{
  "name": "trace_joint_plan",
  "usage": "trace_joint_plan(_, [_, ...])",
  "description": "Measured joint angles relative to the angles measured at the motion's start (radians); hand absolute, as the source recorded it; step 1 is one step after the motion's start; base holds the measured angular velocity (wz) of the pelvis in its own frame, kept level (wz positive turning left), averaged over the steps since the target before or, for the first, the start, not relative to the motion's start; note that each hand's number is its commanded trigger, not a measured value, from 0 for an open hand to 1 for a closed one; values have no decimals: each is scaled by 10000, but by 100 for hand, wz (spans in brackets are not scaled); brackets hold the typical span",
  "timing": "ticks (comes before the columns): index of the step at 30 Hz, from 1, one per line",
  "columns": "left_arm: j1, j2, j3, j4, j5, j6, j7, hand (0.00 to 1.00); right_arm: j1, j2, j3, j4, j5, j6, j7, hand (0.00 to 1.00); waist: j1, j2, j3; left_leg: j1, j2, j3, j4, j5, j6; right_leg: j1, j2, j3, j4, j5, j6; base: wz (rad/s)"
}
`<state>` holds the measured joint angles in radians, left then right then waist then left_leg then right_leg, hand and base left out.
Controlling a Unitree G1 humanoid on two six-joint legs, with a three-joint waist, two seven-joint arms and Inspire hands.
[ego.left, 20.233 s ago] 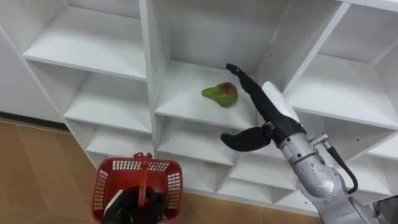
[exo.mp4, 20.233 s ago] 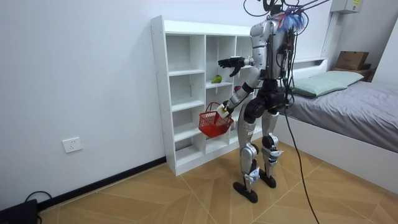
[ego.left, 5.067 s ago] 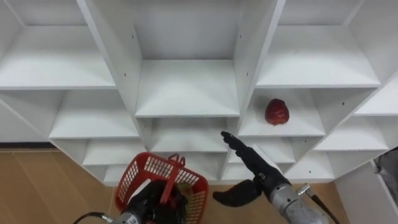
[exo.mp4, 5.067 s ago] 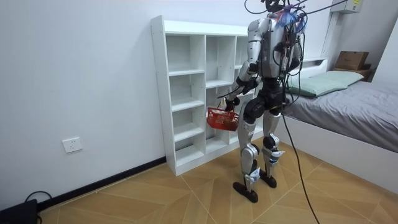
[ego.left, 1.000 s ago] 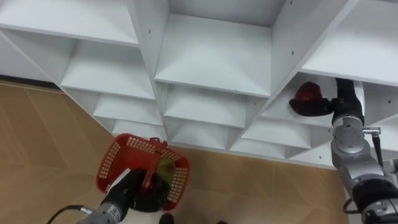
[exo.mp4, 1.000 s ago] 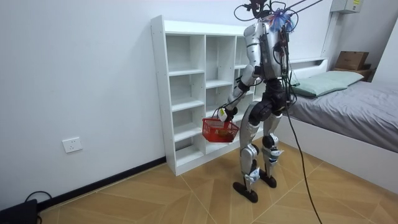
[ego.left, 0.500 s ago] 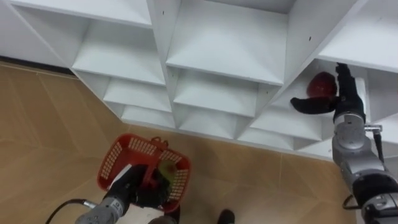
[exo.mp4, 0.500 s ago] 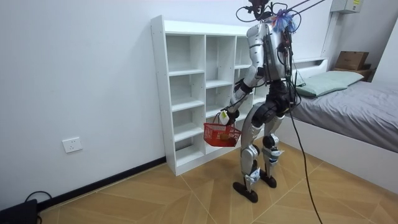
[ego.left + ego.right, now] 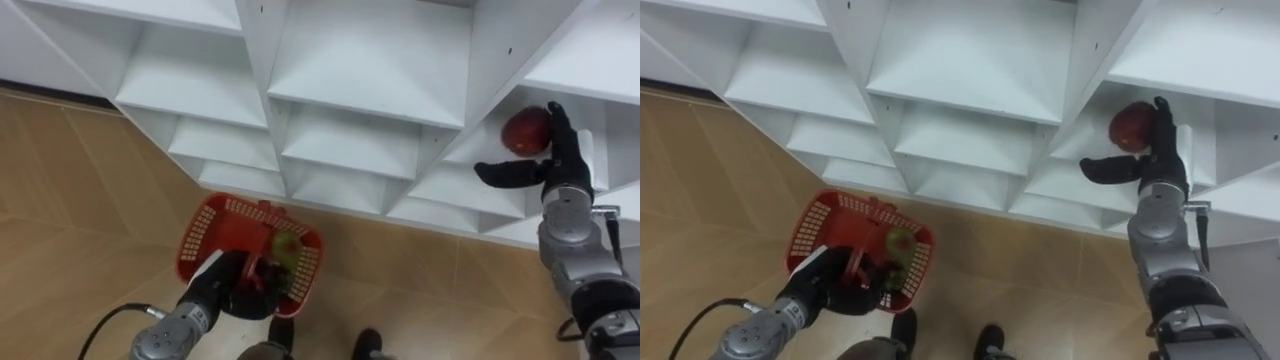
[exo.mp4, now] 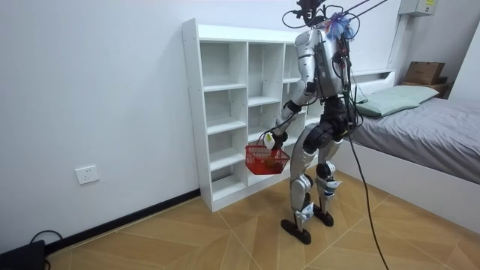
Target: Collect fruits from the closet
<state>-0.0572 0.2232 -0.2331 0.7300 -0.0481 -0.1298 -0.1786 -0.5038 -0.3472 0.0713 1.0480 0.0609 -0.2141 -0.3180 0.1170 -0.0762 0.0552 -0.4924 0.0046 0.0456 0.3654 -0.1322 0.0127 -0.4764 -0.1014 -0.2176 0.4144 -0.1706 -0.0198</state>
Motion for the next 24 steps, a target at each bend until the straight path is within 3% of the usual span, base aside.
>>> trace_joint_plan(10, [-94,7,-87,158,4,1,-10,100,-98,-82,3,50,-114,20,-201,0,18,-33,63,-34,-9,8,-68,0,0,-58,-17,-12,-10,-24,1,0])
trace_joint_plan(15, [-115,10,-91,237,5,44,17,100,-292,-154,30,94,-307,298,-296,0,25,-54,76,-103,-13,5,-70,1,1,-127,3,-1,-8,-24,1,0])
trace_joint_plan(24, [-127,20,-190,236,4,181,123,100,-319,-192,40,93,-361,474,-299,0,23,-60,78,-130,-10,1,-36,4,4,-132,3,1,-5,-24,2,0])
